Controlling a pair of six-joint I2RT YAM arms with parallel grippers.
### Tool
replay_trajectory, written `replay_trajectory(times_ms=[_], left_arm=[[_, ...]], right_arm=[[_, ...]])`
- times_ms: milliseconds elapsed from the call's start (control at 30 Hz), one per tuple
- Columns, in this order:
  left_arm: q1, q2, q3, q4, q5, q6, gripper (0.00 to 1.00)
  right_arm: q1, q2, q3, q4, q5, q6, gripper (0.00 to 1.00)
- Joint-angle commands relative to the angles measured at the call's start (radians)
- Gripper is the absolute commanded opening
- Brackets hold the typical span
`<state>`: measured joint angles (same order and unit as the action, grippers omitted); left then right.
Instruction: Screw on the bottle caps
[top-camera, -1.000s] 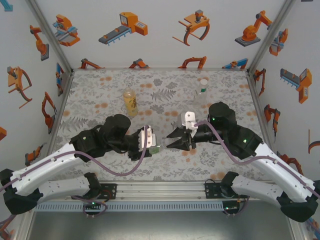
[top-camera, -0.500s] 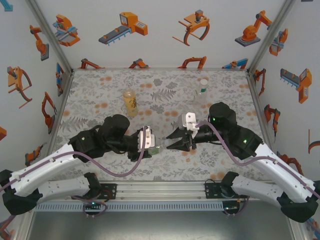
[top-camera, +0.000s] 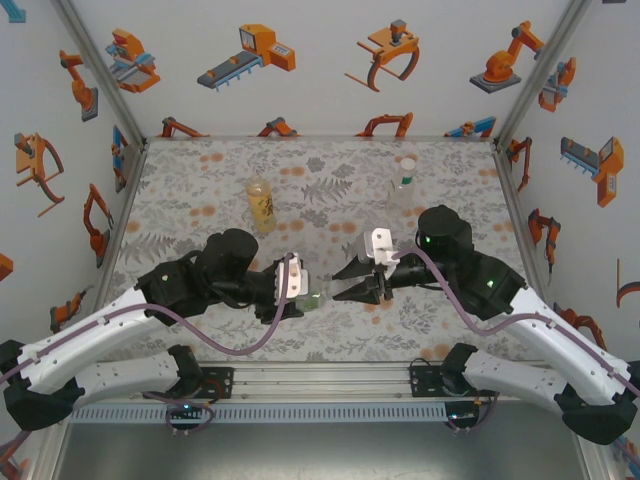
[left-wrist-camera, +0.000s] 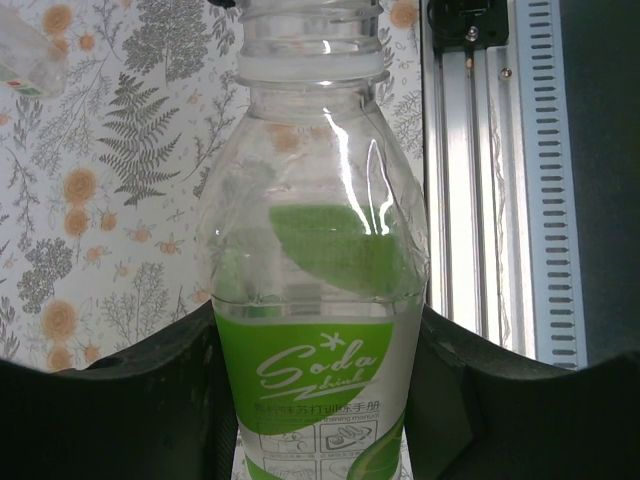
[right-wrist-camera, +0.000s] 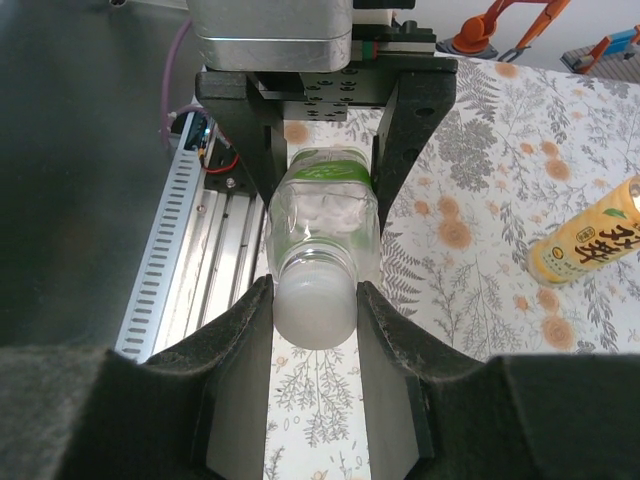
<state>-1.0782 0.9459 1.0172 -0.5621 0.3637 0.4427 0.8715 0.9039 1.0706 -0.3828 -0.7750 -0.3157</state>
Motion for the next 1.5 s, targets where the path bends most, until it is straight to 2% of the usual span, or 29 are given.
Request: replay_trajectory(times_ms=[0,500,667,767,967,1067,1200,1300,1467], left_arm=[[-0.005,0.004,0.041,0.070,0.076,0.009,0.00],[0.006,-0.005,0.022,0.119,0.076,-0.054,0.00],[0.009,-0.014,0.016,0.134,0.065,-0.062,0.00],[0.011,-0.020,0.014,0.135,0.061,-0.059,0.00],[0.012,-0.043,-0.008,0.165,0.052,-0.055,0.00],[0.012,-0.051,-0.012,0.174,0.045,-0.055,0.00],[0.012,-0.060,-0.026,0.201,0.027,-0.055,0.00],[0.012,-0.062,-0.040,0.226,-0.004,-0.059,0.00],[0.012,-0.045,-0.040,0.235,-0.065,-0.065,0.00]], right_arm=[[0.012,0.013,0.004,0.029,-0.044,-0.025,0.00],[0.044,0.012,-0.020,0.027,-0.025,-0.031,0.00],[0.050,0.015,-0.022,0.014,0.013,0.038,0.00],[0.053,0.000,-0.040,0.032,0.068,0.138,0.00],[0.053,-0.058,-0.137,0.174,0.221,0.457,0.00],[0.054,-0.074,-0.161,0.207,0.354,0.677,0.00],[0.055,-0.057,-0.144,0.139,0.556,1.022,0.00],[0.055,-0.024,-0.124,0.081,0.647,1.269,0.00],[0.062,0.031,-0.111,-0.018,0.688,1.674,0.00]])
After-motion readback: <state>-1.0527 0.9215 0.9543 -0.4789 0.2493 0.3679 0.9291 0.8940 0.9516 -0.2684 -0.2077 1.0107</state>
